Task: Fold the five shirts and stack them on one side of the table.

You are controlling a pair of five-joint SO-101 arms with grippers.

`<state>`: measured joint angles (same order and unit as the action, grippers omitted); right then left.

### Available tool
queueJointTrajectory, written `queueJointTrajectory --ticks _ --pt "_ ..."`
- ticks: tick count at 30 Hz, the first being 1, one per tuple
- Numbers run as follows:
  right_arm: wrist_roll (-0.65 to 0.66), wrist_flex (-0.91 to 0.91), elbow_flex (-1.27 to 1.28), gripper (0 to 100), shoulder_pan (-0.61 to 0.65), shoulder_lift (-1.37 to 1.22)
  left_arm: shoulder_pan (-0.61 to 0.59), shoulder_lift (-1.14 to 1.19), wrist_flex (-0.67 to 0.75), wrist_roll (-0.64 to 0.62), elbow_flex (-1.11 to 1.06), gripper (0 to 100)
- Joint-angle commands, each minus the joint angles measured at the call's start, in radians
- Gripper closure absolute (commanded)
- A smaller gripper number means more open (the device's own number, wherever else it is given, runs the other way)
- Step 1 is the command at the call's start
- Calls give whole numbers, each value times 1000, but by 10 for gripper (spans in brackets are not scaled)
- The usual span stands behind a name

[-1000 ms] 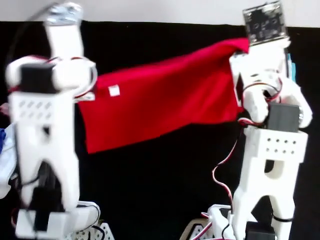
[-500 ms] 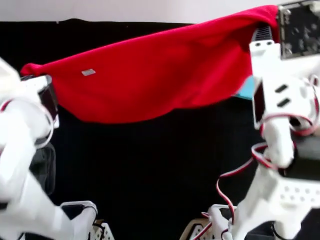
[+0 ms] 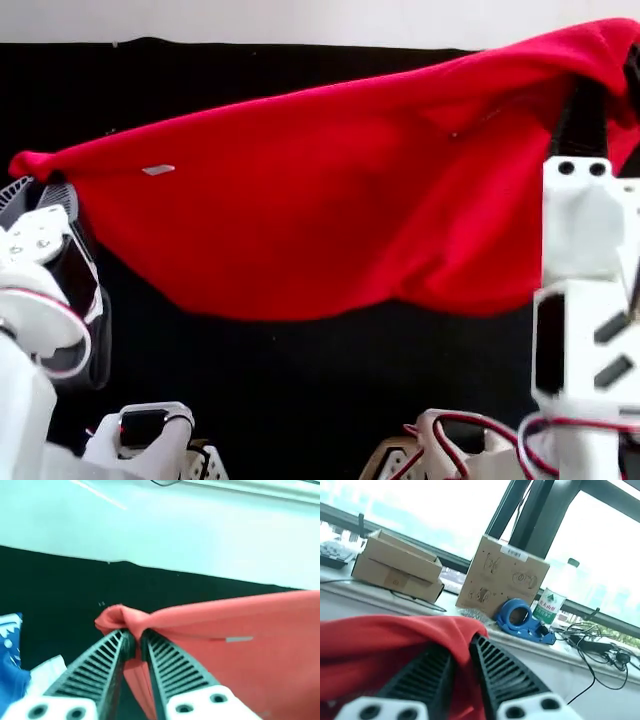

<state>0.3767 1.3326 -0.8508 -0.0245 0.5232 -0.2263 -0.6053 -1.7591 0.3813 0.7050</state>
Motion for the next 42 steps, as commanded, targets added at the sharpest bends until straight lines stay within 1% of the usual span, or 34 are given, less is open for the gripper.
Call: queueJointTrajectory --ticks 1,5,8,11,13,15,17,22,26,32,34,38,42 --pt "-9 -56 137 993 30 -13 -19 91 -2 -2 12 992" --pt "-9 -150 409 993 74 -13 -18 268 -2 0 -48 992" --pt "-9 -292 662 993 96 -16 -13 437 14 2 -125 992" --pt "-8 -478 898 993 124 -65 -13 625 109 -2 -150 992" --pt "-9 -578 952 993 139 -128 -13 746 181 -2 -127 992" --pt "-11 -647 944 993 145 -211 -13 849 233 -2 -64 992" --pt "-11 -682 885 993 147 -300 -13 934 249 -2 39 992" --pt "-11 -679 654 993 142 -498 -18 1086 245 0 320 992" --pt "-11 -679 558 993 147 -625 -19 1182 249 2 433 992" --pt "-11 -679 541 993 147 -800 -2 1340 245 -2 467 992" --pt "-11 -665 545 993 147 -854 18 1395 210 0 467 992" --pt "-9 -575 547 993 147 -932 36 1497 140 0 472 992" --pt "-5 -426 536 993 130 -905 35 1526 51 0 473 992"
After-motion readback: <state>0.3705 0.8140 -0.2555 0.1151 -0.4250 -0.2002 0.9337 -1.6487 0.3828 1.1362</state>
